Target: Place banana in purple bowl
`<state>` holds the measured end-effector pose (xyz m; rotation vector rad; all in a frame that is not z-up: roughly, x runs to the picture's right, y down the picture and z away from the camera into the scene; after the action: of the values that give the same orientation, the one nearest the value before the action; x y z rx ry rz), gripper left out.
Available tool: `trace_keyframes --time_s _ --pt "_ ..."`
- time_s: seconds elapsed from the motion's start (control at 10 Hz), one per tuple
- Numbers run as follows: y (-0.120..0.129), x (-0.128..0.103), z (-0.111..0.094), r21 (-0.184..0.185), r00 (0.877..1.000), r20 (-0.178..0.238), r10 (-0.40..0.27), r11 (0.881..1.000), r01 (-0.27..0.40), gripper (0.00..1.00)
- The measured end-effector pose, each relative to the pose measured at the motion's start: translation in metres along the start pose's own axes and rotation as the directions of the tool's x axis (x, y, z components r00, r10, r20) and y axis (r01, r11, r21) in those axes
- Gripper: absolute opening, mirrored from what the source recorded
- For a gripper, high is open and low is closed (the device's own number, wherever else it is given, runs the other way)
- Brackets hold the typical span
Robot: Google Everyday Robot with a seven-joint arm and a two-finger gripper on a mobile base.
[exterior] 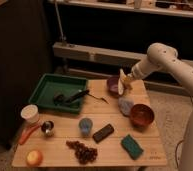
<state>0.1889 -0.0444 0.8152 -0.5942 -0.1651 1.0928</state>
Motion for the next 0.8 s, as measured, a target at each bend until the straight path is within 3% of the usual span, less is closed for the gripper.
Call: trace_keyframes --time_s 0.3,0.8 --pt "0.006 -0.01 0.006 -0.018 1.0 0.012 -0.017 1.0 0.017 0.0" --pt "-0.013 -0.035 0.004 -0.011 0.999 0.034 -0.003 1.0 0.003 0.0"
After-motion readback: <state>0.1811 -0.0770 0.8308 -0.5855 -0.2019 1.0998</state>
